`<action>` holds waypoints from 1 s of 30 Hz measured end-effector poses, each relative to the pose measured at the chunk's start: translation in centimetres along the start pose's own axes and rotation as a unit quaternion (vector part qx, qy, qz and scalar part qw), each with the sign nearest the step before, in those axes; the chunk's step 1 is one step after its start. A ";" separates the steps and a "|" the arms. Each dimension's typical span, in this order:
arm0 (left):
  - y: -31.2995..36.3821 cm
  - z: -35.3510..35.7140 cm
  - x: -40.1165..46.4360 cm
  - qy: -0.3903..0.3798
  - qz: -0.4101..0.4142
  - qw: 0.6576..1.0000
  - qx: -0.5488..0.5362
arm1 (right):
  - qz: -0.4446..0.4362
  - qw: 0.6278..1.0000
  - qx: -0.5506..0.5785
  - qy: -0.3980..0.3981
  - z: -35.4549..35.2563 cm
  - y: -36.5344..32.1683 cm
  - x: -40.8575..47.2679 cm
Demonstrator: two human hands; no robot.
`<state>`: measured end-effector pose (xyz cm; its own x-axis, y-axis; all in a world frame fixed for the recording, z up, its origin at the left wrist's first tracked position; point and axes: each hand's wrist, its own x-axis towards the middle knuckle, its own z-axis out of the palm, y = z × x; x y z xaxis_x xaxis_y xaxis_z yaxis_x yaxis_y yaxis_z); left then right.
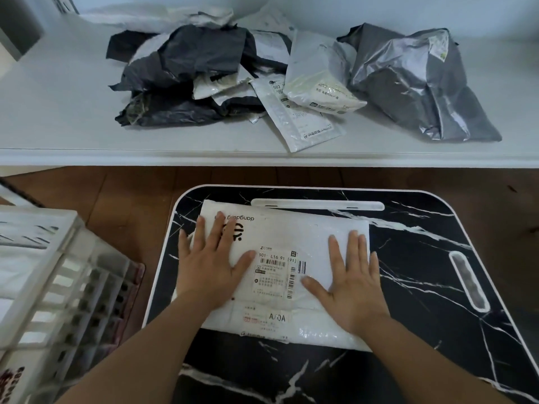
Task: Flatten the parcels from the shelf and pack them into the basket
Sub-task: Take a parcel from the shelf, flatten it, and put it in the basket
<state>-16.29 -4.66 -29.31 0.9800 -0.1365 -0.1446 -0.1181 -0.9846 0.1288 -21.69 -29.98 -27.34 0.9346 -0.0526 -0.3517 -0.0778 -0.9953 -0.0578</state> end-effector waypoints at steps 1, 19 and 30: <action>-0.5 -0.1 -0.5 -0.004 0.002 1.000 0.002 | 0.008 1.000 0.006 -0.002 0.0 0.4 -0.4; -1.8 -8.9 -5.3 -0.058 -0.322 0.833 -0.445 | 0.298 0.755 0.582 0.048 -5.5 0.4 -6.2; -9.3 -21.1 -9.1 -0.023 -0.225 0.694 -0.684 | 0.105 0.714 0.692 0.021 -14.1 -6.1 -8.2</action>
<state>-20.76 8.08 -8.53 0.8589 0.1169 -0.4987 0.4907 0.0916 0.8665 -23.96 -24.63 -10.99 0.8593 -0.2205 -0.4615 -0.4589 0.0658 -0.8860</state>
